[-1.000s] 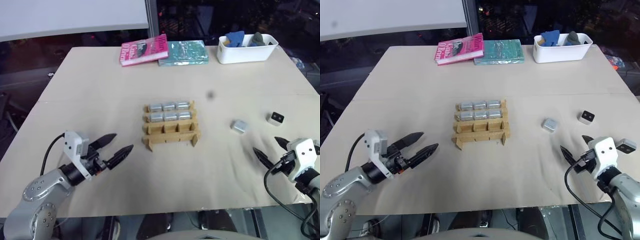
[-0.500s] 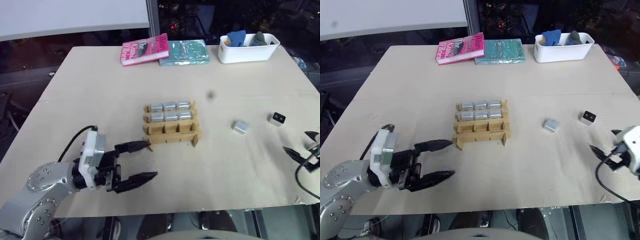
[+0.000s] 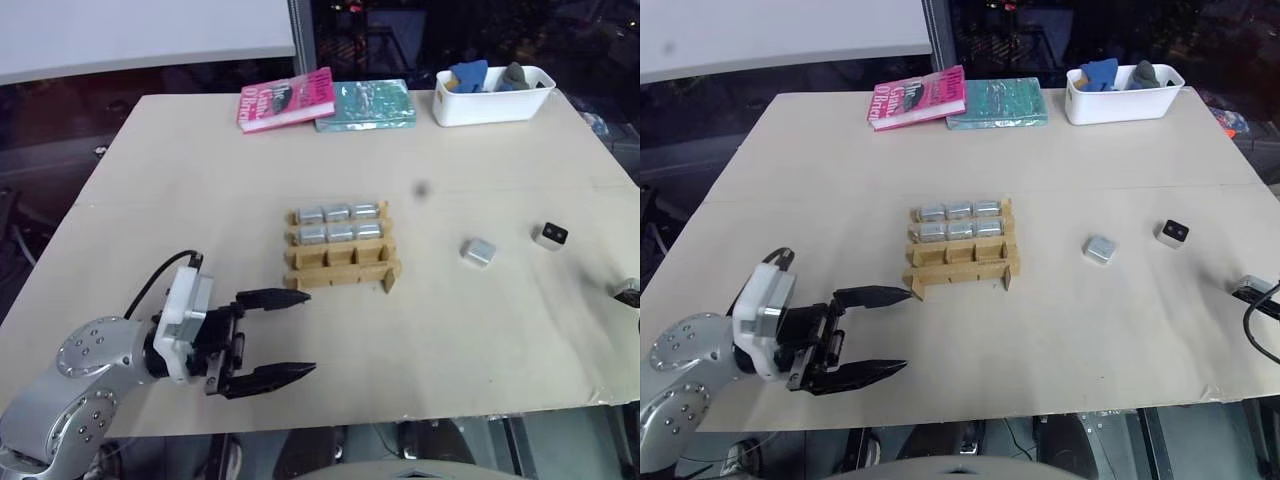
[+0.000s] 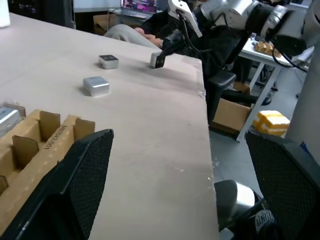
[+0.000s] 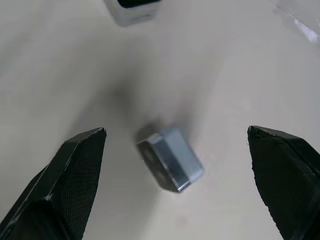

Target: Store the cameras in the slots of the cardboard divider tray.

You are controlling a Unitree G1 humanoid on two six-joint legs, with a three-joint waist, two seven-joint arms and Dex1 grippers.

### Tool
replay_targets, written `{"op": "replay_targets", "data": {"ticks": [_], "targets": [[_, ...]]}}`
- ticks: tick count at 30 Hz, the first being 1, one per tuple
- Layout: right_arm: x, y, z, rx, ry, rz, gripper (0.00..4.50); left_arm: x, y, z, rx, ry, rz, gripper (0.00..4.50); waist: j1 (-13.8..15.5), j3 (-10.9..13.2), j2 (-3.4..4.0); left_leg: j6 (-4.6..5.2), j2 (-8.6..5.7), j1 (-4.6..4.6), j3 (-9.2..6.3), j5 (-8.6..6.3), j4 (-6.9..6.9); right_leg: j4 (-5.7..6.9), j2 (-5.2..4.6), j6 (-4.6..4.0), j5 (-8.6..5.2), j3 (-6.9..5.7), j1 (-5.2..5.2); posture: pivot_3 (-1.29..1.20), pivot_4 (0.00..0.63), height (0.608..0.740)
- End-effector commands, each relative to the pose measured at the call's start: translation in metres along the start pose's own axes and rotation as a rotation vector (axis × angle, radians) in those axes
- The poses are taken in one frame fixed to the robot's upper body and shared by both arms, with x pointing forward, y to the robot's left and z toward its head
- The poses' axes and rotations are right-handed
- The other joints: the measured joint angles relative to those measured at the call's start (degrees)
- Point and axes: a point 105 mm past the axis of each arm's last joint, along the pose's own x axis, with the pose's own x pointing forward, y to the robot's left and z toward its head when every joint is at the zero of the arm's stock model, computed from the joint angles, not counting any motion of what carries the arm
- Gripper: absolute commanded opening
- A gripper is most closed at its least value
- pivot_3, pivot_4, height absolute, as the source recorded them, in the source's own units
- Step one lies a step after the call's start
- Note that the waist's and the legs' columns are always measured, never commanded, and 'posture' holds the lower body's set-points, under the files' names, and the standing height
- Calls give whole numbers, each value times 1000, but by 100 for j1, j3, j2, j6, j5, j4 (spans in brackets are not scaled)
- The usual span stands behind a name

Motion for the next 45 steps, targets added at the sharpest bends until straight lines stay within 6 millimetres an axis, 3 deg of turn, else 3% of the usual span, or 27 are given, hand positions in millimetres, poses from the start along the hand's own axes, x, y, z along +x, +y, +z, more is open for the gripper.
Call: {"op": "replay_targets", "data": {"ticks": [1, 15, 23, 24, 26, 30, 32, 34, 36, 38, 41, 45], "targets": [[0, -6, -2, -18, 35, 18, 4500, -5, -1, 0, 37, -3, 10, 4387, 9, 1, 2, -1, 0, 0, -1, 0, 0, 0, 1, 0, 0, 0, 0, 0, 150, 740], [11, -17, -13, -41, 105, 51, 4500, -14, -6, -9, 45, 10, 38, 4387, -9, 4, 10, -17, 1, 0, 2, 10, 1, -1, -1, 1, 1, 1, 0, 0, 150, 740], [19, -14, -16, -57, 123, 83, 1101, -17, -5, -10, 41, 13, 57, 4500, -5, 4, 9, -18, 1, 0, 3, 10, 1, -2, -2, 1, 1, 2, 1, 0, 150, 740], [17, -15, -15, -62, 122, 83, 842, -18, -4, -11, 33, 14, 71, 4500, -8, 4, 9, -17, 2, 6, 3, 10, 3, -2, -2, 1, 1, 2, 8, 0, 150, 740], [15, -15, -9, -86, 105, 86, 750, -17, 0, -10, 25, 11, 105, 4500, -9, 4, 12, -15, 0, 5, 4, 9, 5, -3, -5, 0, 1, 3, 9, 0, 150, 740], [12, 1, 27, -100, -27, 159, 750, -11, 16, -3, 30, -17, 196, 4500, -2, 11, 29, 2, 3, 7, 3, -1, 5, 3, -4, 2, 1, 3, 7, 0, 150, 740], [9, 39, 67, -161, -152, 295, 750, -3, 28, 5, 41, -33, 237, 4500, -1, 13, 37, 4, 3, 5, 2, -2, 5, 10, -5, 3, 2, 3, 5, 0, 150, 740], [1, 105, 123, -240, -341, 502, 750, 8, 40, 10, 30, -6, 256, 4500, -13, 15, 40, 4, 3, 6, 0, -3, 6, 26, -5, 3, 2, 4, -2, 0, 150, 740], [-9, 153, 151, -303, -449, 640, 750, 17, 45, 16, 45, -5, 224, 4500, -21, 18, 38, 3, 6, 7, -1, -2, 8, 50, -1, 5, 2, 5, -11, 0, 150, 740], [-14, 185, 171, -327, -531, 730, 750, 24, 51, 26, 65, -25, 190, 4500, 2, 26, 25, 2, 7, 9, -10, -2, 8, 54, 6, 4, 2, -1, -12, 0, 150, 740], [-19, 212, 191, -377, -602, 800, 750, 33, 57, 35, 88, -29, 143, 4500, 32, 41, -1, 1, -4, -4, -19, -1, 22, 52, -3, 5, 2, -11, -13, 0, 150, 740], [-20, 222, 211, -403, -664, 834, 750, 44, 57, 42, 120, -17, 66, 4500, 19, 63, -37, -16, -15, -25, -22, 9, 51, 42, -9, 5, 2, -12, -12, 0, 150, 740]]}}
